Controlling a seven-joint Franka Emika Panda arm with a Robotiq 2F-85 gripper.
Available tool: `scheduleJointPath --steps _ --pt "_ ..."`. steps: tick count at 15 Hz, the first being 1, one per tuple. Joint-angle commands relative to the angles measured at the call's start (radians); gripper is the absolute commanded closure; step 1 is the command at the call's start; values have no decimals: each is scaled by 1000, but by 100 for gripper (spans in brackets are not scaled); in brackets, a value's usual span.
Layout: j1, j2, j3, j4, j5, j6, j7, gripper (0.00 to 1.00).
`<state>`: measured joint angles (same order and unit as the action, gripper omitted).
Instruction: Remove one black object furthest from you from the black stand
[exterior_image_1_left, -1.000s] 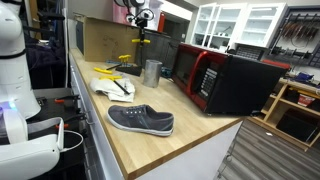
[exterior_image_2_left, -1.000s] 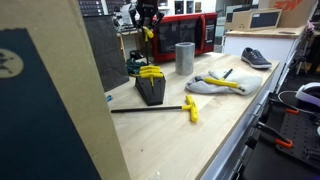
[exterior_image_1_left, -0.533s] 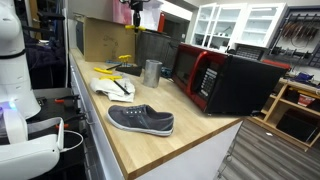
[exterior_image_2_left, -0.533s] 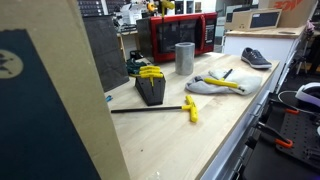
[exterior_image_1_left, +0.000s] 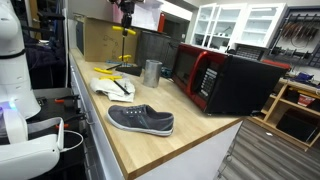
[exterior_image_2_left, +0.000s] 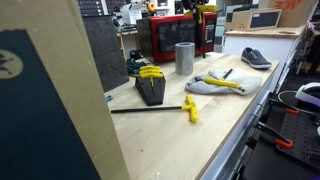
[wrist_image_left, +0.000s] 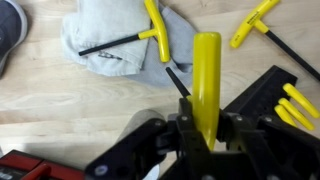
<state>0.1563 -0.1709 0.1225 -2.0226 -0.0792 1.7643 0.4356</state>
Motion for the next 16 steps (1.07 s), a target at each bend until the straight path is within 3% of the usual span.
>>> scheduleJointPath --steps 1,6,11,16 --pt "-22 -70 37 -102 -129 -33 -8 95" --pt "-28 -32 77 -182 -338 -39 73 95" --pt "-28 65 75 -232 -420 19 134 95" --pt "-18 154 58 -251 -535 -22 189 95"
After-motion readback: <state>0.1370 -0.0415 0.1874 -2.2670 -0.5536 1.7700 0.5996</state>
